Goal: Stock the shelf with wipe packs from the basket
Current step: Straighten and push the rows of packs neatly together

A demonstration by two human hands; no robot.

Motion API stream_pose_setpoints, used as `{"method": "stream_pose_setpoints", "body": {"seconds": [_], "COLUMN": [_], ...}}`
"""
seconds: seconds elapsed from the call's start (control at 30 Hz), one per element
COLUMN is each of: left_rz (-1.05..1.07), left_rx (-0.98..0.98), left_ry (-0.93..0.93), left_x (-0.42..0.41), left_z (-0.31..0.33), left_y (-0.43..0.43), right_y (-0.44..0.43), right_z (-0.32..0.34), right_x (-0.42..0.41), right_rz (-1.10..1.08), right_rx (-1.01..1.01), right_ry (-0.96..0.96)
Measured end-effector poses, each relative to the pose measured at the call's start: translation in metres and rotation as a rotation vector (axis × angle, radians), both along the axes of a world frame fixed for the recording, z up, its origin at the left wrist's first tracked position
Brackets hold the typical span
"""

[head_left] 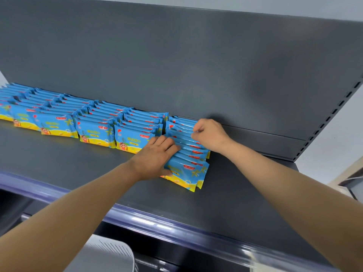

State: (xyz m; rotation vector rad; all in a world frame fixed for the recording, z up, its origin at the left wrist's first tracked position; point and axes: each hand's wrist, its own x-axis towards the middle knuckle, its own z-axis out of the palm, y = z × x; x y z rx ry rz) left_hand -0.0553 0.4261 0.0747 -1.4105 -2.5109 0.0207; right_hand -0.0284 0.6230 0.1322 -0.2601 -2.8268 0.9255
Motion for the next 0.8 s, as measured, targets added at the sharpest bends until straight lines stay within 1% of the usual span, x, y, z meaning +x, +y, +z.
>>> {"method": "stream_pose_setpoints", "body": {"seconds": [0.07, 0.17, 0.23, 0.37, 0.5, 0.67, 0.8], "left_rz": [0.012, 0.032, 0.055, 0.123, 0.213, 0.399, 0.528], "left_rx": [-0.009, 0.004, 0.001, 0.009, 0.035, 0.005, 0.025], "left_ry": [-0.009, -0.009, -0.007, -0.093, -0.196, -0.215, -0.165], "left_x": [0.002, 0.005, 0.006, 0.003, 0.001, -0.013, -0.028], "left_z": [-0.001, -0.002, -0.002, 0.0, 0.002, 0.009, 0.013], "left_y": [-0.003, -0.006, -0.009, -0.018, -0.039, -0.08, -0.106], "right_y": [-0.008, -0.013, -0.013, -0.015, -0.02, -0.03, -0.047], "right_z": [0.005, 0.009, 0.009, 0.009, 0.004, -0.002, -0.005], "right_x": [0.01, 0.019, 0.022, 0.025, 0.027, 0.025, 0.02], "right_rz": [0.108, 0.243, 0.273, 0.312, 0.37, 0.327, 0.298], "right_rx": [0.012, 0.108, 0.162, 0.194, 0.396, 0.609, 0.767], "right_ry": [-0.093, -0.312, -0.362, -0.342, -0.29, -0.222, -0.189]}}
